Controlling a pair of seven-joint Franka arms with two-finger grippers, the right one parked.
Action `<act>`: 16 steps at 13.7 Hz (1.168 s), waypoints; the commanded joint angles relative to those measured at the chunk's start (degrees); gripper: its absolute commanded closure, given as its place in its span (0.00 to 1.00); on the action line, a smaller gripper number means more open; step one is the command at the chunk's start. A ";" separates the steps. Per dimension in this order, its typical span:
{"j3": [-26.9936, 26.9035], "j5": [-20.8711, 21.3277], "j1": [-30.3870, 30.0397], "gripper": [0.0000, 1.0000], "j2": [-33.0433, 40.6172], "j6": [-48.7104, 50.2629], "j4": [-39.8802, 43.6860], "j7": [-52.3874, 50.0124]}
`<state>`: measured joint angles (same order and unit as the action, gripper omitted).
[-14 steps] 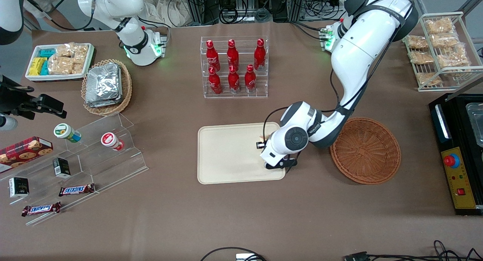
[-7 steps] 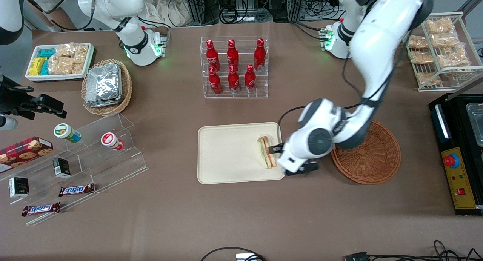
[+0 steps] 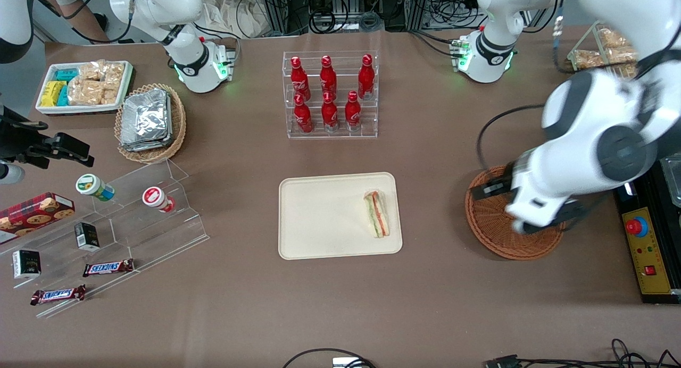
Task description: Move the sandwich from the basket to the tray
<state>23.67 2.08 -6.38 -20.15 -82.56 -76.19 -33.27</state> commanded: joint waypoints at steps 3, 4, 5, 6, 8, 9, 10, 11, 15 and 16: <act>0.14 1.95 -5.57 0.00 6.69 5.92 1.65 11.21; 0.14 3.62 -5.57 0.00 7.48 6.62 1.65 12.26; 0.14 4.50 -5.57 0.00 8.54 8.10 1.39 14.01; 0.23 5.30 -5.57 0.00 9.07 8.90 0.52 15.16; 0.32 6.44 -5.48 0.00 9.42 8.47 -3.25 15.34; 0.41 6.45 -5.48 0.00 9.77 8.30 -3.61 15.34; 0.50 6.45 -5.22 0.00 9.78 8.29 -3.71 15.43; 0.58 6.10 -5.30 0.00 9.95 8.55 -4.05 15.43; 0.32 5.57 -5.66 0.04 13.46 8.82 -8.35 16.57; -0.20 5.39 -5.66 0.02 14.08 8.39 -9.06 16.92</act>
<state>24.11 7.50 -11.68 -10.05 -73.83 -81.54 -18.08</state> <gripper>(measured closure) 0.048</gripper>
